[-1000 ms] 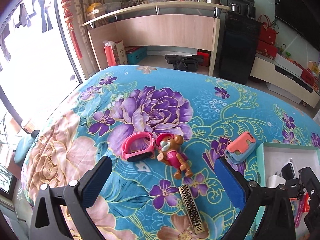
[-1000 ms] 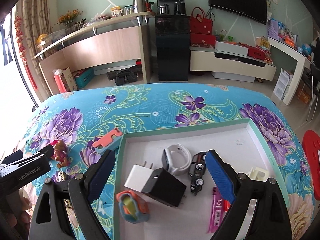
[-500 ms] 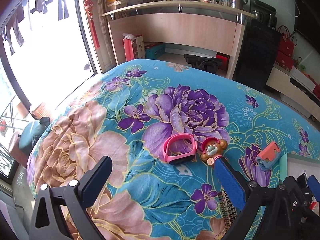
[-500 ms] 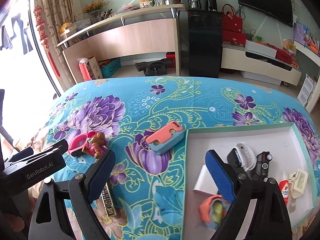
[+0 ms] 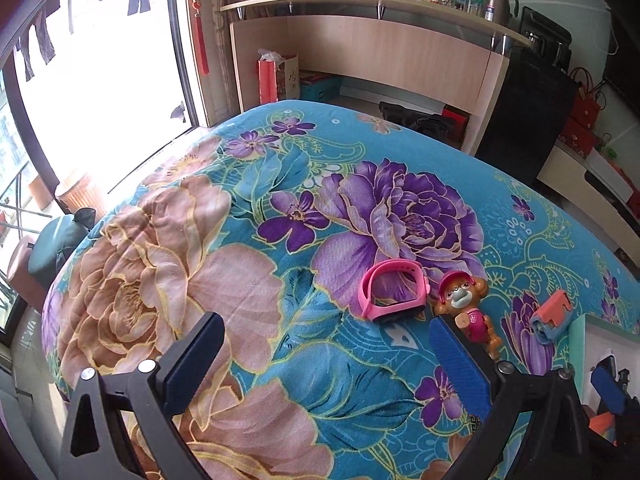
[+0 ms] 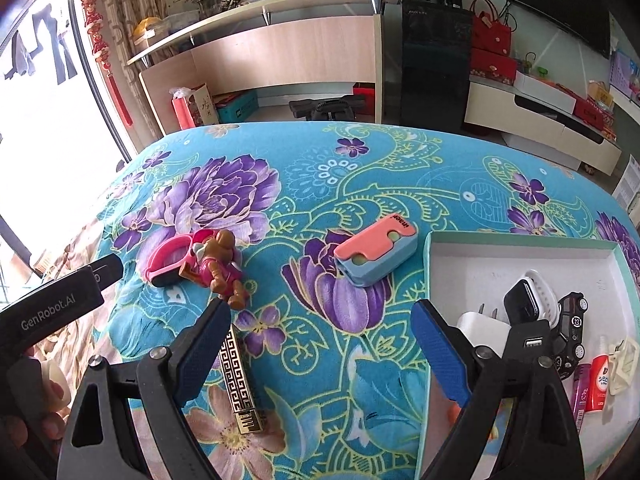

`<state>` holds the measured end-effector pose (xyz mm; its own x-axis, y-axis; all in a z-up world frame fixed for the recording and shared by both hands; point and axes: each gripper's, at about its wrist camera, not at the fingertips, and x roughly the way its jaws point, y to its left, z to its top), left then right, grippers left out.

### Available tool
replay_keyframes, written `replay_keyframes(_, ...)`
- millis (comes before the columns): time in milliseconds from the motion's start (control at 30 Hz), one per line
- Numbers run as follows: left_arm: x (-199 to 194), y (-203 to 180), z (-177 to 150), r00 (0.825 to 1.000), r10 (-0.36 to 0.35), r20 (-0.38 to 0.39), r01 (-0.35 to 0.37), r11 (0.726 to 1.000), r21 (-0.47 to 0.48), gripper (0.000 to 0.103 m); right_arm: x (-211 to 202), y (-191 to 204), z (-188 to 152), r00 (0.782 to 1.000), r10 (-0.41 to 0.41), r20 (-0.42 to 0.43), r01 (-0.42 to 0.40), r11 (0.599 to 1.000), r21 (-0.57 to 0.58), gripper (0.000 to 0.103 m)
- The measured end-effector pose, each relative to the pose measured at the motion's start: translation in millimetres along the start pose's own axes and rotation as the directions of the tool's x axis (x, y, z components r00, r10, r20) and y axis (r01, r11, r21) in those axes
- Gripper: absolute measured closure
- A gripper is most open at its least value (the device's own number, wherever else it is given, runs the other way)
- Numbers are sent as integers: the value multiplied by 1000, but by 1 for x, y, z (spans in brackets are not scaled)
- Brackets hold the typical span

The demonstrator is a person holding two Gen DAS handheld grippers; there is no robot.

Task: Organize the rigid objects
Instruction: 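Move both open tools over the remaining items on the bedspread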

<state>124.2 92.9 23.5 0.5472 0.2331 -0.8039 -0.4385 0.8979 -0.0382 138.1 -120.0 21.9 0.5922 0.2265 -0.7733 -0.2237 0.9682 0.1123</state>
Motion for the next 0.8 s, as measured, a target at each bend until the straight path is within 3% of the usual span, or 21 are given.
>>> replay_keyframes(467, 22, 22, -3, 997, -36, -61, 34, 999, -27, 0, 7, 9, -6, 1000, 19, -12, -19, 999, -27, 12)
replay_keyframes(800, 33, 36, -4, 994, -59, -94, 52, 996, -75, 0, 10, 32, -16, 999, 30, -39, -34, 993, -112, 14)
